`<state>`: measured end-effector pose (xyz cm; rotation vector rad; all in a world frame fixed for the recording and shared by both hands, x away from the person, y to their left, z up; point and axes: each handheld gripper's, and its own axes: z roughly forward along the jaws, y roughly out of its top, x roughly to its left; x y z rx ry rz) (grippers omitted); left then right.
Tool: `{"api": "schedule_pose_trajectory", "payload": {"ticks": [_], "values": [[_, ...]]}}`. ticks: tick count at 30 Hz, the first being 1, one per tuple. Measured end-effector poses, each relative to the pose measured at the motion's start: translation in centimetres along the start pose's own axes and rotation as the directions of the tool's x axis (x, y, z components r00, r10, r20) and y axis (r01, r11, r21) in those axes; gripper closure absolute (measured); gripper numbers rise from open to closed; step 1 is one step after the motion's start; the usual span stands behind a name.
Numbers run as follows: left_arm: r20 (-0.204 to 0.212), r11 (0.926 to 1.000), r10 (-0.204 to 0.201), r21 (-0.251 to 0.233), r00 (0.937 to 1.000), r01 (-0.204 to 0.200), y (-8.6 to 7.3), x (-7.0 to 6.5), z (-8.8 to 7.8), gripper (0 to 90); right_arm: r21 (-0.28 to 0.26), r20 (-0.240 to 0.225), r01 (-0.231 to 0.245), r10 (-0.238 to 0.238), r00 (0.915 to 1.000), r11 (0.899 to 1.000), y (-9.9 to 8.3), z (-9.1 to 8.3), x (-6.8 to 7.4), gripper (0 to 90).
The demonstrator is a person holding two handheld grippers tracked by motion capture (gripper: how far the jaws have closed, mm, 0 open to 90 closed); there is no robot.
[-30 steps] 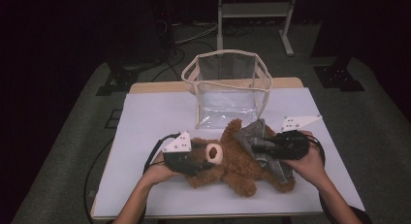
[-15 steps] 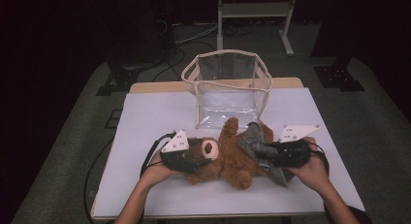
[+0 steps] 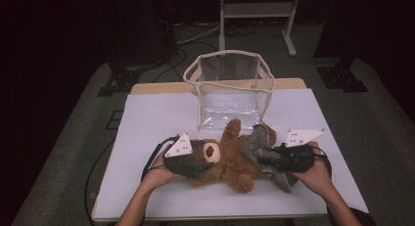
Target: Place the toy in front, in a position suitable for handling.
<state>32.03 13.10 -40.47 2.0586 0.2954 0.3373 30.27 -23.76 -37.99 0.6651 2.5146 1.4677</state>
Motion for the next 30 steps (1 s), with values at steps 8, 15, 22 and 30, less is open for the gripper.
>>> {"api": "schedule_pose_trajectory", "payload": {"ticks": [8, 15, 22, 30], "values": [[-0.012, 0.9999, 0.008, 0.007, 0.9999, -0.008, 0.0, -0.1, 0.0, 20.4, 0.005, -0.002, -0.035, 0.035, 0.9994, 0.999, -0.9, -0.4, -0.4, 66.4], [-0.008, 0.9996, 0.005, 0.03, 1.0, -0.005, 0.1, 0.1, -0.2, 21.0, 0.017, 0.008, -0.036, 0.036, 0.9993, 0.999, -2.0, -1.6, 0.2, 66.7], [0.012, 0.9994, 0.006, 0.034, 0.9999, -0.006, 0.2, 0.1, 0.0, 20.9, 0.0, -0.007, -0.055, 0.055, 0.9984, 0.998, -2.2, -2.2, 0.6, 66.7], [0.02, 0.9991, 0.018, 0.038, 0.9996, -0.019, 0.3, -0.2, 0.1, 20.1, -0.017, -0.063, 0.016, -0.017, 0.9979, 1.0, 0.4, 0.8, 1.1, 66.6]]}}
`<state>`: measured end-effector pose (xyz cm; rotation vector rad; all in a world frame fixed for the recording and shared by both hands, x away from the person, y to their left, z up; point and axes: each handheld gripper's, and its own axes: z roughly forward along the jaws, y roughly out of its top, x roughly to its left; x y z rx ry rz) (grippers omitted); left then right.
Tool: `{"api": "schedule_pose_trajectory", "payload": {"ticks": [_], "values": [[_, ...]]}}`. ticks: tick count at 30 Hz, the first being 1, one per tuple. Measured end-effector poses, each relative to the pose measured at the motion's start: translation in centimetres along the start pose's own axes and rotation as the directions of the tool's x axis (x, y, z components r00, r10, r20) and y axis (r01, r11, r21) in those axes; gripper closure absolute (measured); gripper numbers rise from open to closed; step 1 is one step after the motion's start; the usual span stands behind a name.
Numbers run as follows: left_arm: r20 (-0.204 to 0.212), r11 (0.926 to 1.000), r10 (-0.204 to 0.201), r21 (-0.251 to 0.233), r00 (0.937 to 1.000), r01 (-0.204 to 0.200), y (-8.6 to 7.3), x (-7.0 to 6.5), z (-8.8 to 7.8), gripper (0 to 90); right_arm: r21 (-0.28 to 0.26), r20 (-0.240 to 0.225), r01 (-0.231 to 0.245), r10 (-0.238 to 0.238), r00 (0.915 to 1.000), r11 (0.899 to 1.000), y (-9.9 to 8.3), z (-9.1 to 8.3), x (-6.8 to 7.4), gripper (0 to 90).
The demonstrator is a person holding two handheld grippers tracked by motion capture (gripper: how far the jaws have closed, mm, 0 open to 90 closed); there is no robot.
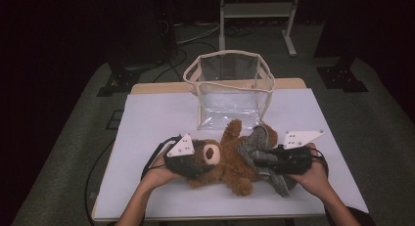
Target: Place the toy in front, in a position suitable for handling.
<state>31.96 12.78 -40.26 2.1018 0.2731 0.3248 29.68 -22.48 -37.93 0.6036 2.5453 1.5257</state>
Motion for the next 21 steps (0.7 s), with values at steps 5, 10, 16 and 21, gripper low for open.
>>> {"api": "schedule_pose_trajectory", "payload": {"ticks": [5, 10, 16, 21], "values": [[0.001, 1.0, -0.002, 0.0, 1.0, 0.002, -0.1, 0.1, -0.1, 20.2, -0.006, 0.027, -0.028, 0.028, 0.9992, 1.0, -1.5, -1.2, -0.5, 66.6], [0.006, 0.9998, 0.012, 0.015, 0.9999, -0.012, 0.1, 0.0, -0.1, 20.1, -0.016, 0.055, -0.108, 0.109, 0.9925, 0.994, -3.6, -3.4, -1.0, 66.6], [0.004, 0.9997, 0.011, 0.02, 0.9999, -0.011, 0.3, 0.1, 0.0, 20.1, -0.041, -0.01, -0.047, 0.046, 0.9989, 0.998, -0.2, -2.3, -0.1, 66.7], [-0.011, 0.9998, -0.003, 0.022, 0.9999, 0.003, 0.5, 0.2, 0.1, 21.3, 0.028, -0.109, 0.058, -0.055, 0.9925, 0.998, 3.4, 2.4, 1.7, 66.9]]}}
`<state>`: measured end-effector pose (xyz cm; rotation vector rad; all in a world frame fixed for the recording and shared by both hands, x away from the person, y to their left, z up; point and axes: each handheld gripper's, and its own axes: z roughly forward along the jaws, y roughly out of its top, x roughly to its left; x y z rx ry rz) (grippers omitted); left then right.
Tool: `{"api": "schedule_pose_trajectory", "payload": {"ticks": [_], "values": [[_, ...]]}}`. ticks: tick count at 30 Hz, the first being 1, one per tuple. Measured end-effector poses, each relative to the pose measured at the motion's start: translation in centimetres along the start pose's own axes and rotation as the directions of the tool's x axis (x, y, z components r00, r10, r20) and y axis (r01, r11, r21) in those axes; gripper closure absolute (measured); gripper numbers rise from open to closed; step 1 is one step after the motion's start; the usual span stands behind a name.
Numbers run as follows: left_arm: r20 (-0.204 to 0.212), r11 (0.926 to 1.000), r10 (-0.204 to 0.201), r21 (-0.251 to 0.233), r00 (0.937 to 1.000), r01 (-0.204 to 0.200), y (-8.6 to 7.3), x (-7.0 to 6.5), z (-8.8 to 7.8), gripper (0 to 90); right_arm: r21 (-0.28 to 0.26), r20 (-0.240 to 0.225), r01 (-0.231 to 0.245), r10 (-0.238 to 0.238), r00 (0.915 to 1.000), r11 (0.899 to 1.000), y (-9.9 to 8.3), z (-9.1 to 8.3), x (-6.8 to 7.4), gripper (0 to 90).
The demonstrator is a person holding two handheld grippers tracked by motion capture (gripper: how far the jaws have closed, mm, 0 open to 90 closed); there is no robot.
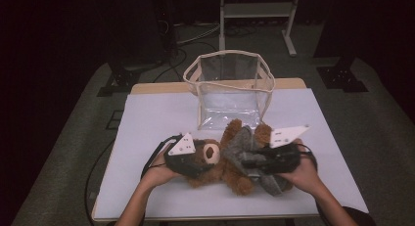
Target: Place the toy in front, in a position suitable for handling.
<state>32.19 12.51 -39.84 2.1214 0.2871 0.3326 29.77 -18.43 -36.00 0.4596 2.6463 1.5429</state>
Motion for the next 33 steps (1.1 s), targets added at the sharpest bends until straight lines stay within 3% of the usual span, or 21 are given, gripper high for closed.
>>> {"api": "schedule_pose_trajectory", "payload": {"ticks": [3, 5, 10, 11, 12, 15, 18, 21, 24, 29, 31, 33], "values": [[-0.017, 1.0, -0.006, -0.002, 0.9998, 0.006, 0.1, 0.1, -0.1, 23.0, 0.07, -0.035, 0.022, -0.019, 0.9992, 0.997, 0.1, 2.7, 0.6, 67.1], [-0.035, 0.9996, -0.028, -0.007, 0.999, 0.028, 0.1, 0.3, -0.4, 23.0, 0.11, -0.036, 0.033, -0.03, 0.9989, 0.993, -0.6, 3.6, 0.9, 67.6], [-0.022, 0.9994, -0.031, -0.015, 0.9993, 0.031, 0.0, 0.6, -0.9, 23.0, 0.163, -0.041, 0.024, -0.018, 0.999, 0.986, -2.3, 3.1, 1.1, 68.0], [-0.02, 0.9991, -0.04, -0.016, 0.999, 0.04, -0.1, 0.6, -0.9, 23.0, 0.179, -0.041, 0.022, -0.015, 0.9991, 0.984, -2.7, 2.8, 1.2, 68.0], [-0.014, 0.9982, -0.058, -0.018, 0.9982, 0.058, -0.1, 0.7, -0.8, 23.1, 0.221, -0.043, 0.028, -0.019, 0.9989, 0.975, -3.4, 2.4, 1.4, 68.0], [-0.001, 0.9977, -0.067, -0.012, 0.9978, 0.067, -0.1, 0.8, -0.6, 24.1, 0.22, -0.033, 0.019, -0.012, 0.9994, 0.975, -3.5, 2.3, 1.8, 68.0], [-0.004, 0.998, -0.063, -0.005, 0.998, 0.063, 0.0, 0.6, -0.3, 24.1, 0.175, -0.023, 0.057, -0.054, 0.9983, 0.983, -2.0, 2.7, 2.1, 68.0], [-0.005, 0.9982, -0.061, -0.003, 0.9981, 0.061, 0.0, 0.7, -0.3, 24.0, 0.161, -0.017, 0.073, -0.071, 0.9973, 0.984, -1.3, 3.3, 1.9, 67.9], [0.002, 0.9984, -0.056, -0.004, 0.9984, 0.056, -0.2, 0.8, -0.6, 24.0, 0.198, -0.032, 0.07, -0.065, 0.9974, 0.978, -2.0, 4.4, 1.8, 67.6], [0.002, 0.9986, -0.052, 0.0, 0.9986, 0.052, -0.1, 0.7, -0.5, 24.0, 0.255, -0.068, 0.045, -0.029, 0.9973, 0.966, -3.3, 3.7, 2.1, 67.9], [0.003, 0.9981, -0.061, -0.001, 0.9981, 0.061, -0.1, 0.6, -0.4, 24.1, 0.252, -0.062, 0.04, -0.025, 0.9977, 0.967, -3.5, 3.1, 2.4, 68.0], [0.002, 0.9982, -0.061, 0.001, 0.9982, 0.061, -0.1, 0.6, -0.3, 24.0, 0.206, -0.031, 0.032, -0.026, 0.9992, 0.978, -3.0, 2.8, 2.4, 67.9]]}}
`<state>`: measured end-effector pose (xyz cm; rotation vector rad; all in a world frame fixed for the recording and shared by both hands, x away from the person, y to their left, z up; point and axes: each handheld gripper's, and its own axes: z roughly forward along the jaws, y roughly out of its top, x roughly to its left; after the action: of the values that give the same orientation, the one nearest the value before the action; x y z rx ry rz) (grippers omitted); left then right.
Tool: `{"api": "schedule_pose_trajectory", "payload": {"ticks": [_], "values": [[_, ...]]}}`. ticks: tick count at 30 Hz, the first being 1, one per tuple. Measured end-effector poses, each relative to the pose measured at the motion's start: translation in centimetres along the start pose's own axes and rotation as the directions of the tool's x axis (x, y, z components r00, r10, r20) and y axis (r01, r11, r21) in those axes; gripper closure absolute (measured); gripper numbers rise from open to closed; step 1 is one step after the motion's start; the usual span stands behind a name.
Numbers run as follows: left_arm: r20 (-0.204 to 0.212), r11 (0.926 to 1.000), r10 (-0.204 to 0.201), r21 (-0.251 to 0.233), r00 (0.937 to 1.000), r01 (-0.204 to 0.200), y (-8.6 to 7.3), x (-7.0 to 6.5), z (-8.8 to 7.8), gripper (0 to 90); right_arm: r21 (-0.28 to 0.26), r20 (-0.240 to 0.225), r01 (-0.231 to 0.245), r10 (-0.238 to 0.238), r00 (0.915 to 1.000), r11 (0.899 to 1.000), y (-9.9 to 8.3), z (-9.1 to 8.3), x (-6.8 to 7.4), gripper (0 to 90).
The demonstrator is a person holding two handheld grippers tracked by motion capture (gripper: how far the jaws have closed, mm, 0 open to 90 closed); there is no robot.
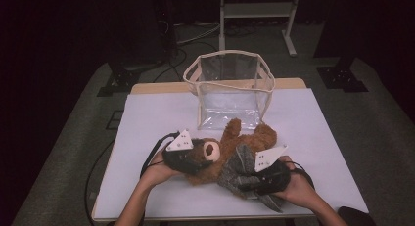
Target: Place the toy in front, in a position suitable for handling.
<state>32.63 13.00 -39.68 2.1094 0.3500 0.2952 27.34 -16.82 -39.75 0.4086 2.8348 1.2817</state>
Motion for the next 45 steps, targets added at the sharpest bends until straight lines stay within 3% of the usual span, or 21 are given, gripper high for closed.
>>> {"api": "schedule_pose_trajectory", "payload": {"ticks": [2, 5, 8, 10, 12, 13, 14, 15, 18, 20, 25, 30, 32, 33, 35, 37, 40, 41, 42, 43, 45], "values": [[-0.006, 1.0, 0.002, 0.004, 1.0, -0.002, 0.0, 0.0, -0.1, 24.0, -0.002, 0.0, 0.004, -0.004, 1.0, 1.0, 0.1, 0.1, -0.1, 67.8], [0.003, 1.0, 0.006, 0.0, 1.0, -0.006, -0.1, 0.1, -0.1, 24.0, 0.036, -0.017, 0.016, -0.016, 0.9997, 0.999, -0.1, 0.6, -0.1, 67.8], [0.021, 1.0, -0.007, -0.002, 0.9998, 0.007, -0.2, 0.0, 0.0, 24.3, 0.01, -0.022, 0.001, -0.001, 0.9998, 1.0, -0.4, 0.1, 0.3, 68.1], [0.025, 1.0, 0.002, 0.001, 0.9997, -0.002, -0.3, 0.0, -0.1, 24.7, -0.068, 0.008, -0.009, 0.009, 0.9999, 0.998, 0.4, -1.3, 0.2, 68.2], [0.03, 0.9998, 0.016, 0.01, 0.9994, -0.017, -0.2, -0.2, -0.1, 24.7, -0.089, 0.021, -0.01, 0.012, 0.9997, 0.996, 0.8, -1.7, 0.0, 68.3], [0.036, 0.9994, 0.03, 0.018, 0.9989, -0.03, -0.2, -0.4, -0.1, 24.7, -0.126, 0.053, 0.0, 0.007, 0.9986, 0.992, 1.5, -2.2, -0.4, 68.4], [0.036, 0.9994, 0.03, 0.018, 0.9989, -0.03, -0.2, -0.4, -0.1, 24.8, -0.126, 0.053, 0.0, 0.007, 0.9986, 0.992, 1.5, -2.2, -0.4, 68.4], [0.044, 0.999, 0.039, 0.019, 0.9983, -0.04, -0.2, -0.5, -0.2, 24.7, -0.15, 0.083, 0.012, 0.0, 0.9965, 0.989, 2.4, -2.3, -0.7, 68.3], [0.045, 0.999, 0.04, 0.019, 0.9982, -0.04, -0.3, -0.5, -0.2, 24.6, -0.133, 0.12, 0.044, -0.028, 0.9924, 0.99, 3.0, -1.8, -0.7, 67.4], [0.046, 0.9992, 0.036, 0.016, 0.9983, -0.036, -0.3, -0.5, -0.2, 24.6, -0.086, 0.149, 0.074, -0.06, 0.987, 0.994, 3.3, -1.2, -0.6, 64.6], [0.049, 0.9984, 0.052, 0.02, 0.9975, -0.053, -0.3, -0.6, -0.2, 24.5, -0.14, 0.147, 0.088, -0.067, 0.9869, 0.986, 4.0, -1.3, -0.6, 48.5], [0.06, 0.9966, 0.077, 0.026, 0.9952, -0.078, -0.3, -0.8, -0.3, 24.6, -0.119, 0.15, 0.088, -0.07, 0.9863, 0.989, 4.5, -0.1, -1.6, 43.8], [0.064, 0.9954, 0.086, 0.036, 0.9943, -0.088, -0.3, -0.9, -0.4, 24.6, -0.086, 0.148, 0.092, -0.078, 0.9859, 0.992, 4.4, 1.0, -1.9, 45.4], [0.068, 0.996, 0.08, 0.033, 0.9945, -0.083, -0.4, -0.9, -0.3, 24.6, -0.078, 0.169, 0.109, -0.094, 0.9812, 0.991, 4.2, 1.5, -1.9, 51.3], [0.074, 0.9962, 0.081, 0.026, 0.994, -0.083, -0.5, -0.8, -0.3, 24.6, -0.073, 0.168, 0.094, -0.081, 0.9825, 0.993, 4.1, 1.3, -1.7, 63.6], [0.074, 0.9962, 0.082, 0.024, 0.9939, -0.084, -0.5, -0.8, -0.3, 24.6, -0.073, 0.167, 0.088, -0.074, 0.9831, 0.993, 4.0, 0.9, -1.7, 66.6], [0.068, 0.9966, 0.077, 0.024, 0.9948, -0.078, -0.4, -0.8, -0.4, 24.6, -0.078, 0.152, 0.061, -0.049, 0.9871, 0.995, 3.5, -0.4, -1.6, 69.2], [0.067, 0.9969, 0.073, 0.022, 0.9951, -0.075, -0.5, -0.7, -0.4, 24.6, -0.097, 0.155, 0.035, -0.02, 0.9878, 0.995, 2.7, -1.7, -1.6, 69.2], [0.068, 0.9974, 0.068, 0.02, 0.9954, -0.07, -0.5, -0.7, -0.4, 24.6, -0.097, 0.155, 0.035, -0.02, 0.9878, 0.995, 2.7, -1.7, -1.6, 69.2], [0.067, 0.9979, 0.062, 0.016, 0.9958, -0.063, -0.5, -0.6, -0.3, 24.6, -0.125, 0.167, 0.001, 0.02, 0.9858, 0.992, 1.5, -3.1, -1.6, 69.2], [0.069, 0.998, 0.06, 0.015, 0.9958, -0.061, -0.6, -0.5, -0.3, 24.6, -0.137, 0.178, -0.013, 0.038, 0.9833, 0.991, 0.9, -3.8, -1.6, 69.2]]}}
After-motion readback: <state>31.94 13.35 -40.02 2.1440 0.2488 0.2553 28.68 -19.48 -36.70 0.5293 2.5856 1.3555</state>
